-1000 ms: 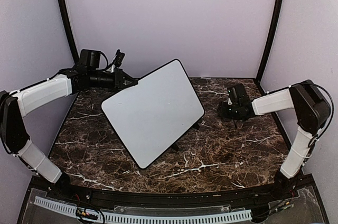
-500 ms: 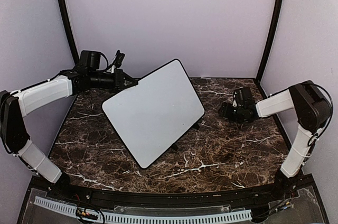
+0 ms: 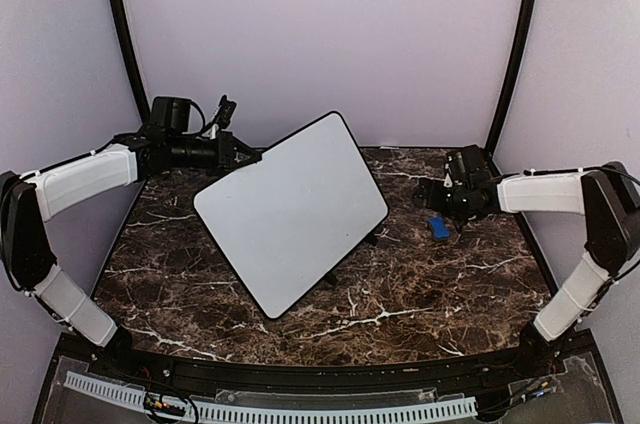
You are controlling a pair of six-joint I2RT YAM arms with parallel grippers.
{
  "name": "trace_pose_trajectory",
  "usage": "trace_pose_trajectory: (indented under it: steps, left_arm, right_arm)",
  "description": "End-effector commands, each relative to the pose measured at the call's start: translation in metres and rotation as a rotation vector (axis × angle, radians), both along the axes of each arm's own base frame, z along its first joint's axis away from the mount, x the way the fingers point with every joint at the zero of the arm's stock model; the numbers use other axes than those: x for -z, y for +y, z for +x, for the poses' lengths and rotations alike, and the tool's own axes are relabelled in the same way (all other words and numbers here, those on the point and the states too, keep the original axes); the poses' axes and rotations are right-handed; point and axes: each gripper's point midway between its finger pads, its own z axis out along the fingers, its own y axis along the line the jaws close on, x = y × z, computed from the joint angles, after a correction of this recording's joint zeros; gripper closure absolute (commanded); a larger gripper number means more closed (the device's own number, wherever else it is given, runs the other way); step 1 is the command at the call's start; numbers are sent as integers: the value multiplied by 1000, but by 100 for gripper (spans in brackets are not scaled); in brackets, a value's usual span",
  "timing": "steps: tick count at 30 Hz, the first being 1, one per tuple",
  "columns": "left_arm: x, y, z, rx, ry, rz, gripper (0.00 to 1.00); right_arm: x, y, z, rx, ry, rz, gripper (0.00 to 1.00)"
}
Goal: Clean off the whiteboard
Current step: Place the whiteboard eraser at the center of the board.
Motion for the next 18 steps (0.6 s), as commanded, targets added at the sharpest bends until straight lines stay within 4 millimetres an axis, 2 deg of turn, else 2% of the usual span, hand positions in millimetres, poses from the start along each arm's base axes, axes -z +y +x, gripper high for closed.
trace_pose_trajectory:
  steps: [1, 5, 7, 11, 18]
  left_arm:
    - [-23, -2, -1, 16, -75, -49, 100]
    - [-24, -1, -2, 15, -78, -49, 100]
    - [-23, -1, -2, 16, -76, -48, 100]
    - [-19, -2, 0, 13, -68, -44, 100]
    - [-14, -2, 5, 1, -53, -39, 99]
  right_arm:
    - [-45, 11, 7, -36, -119, 45, 1]
    - [-45, 21, 7, -88, -134, 79, 2]
    - [-48, 36, 5, -163, -158, 101, 6]
    - [-42, 53, 7, -284, -165, -32, 10]
    - [-44, 92, -10, -514, -214, -136, 20]
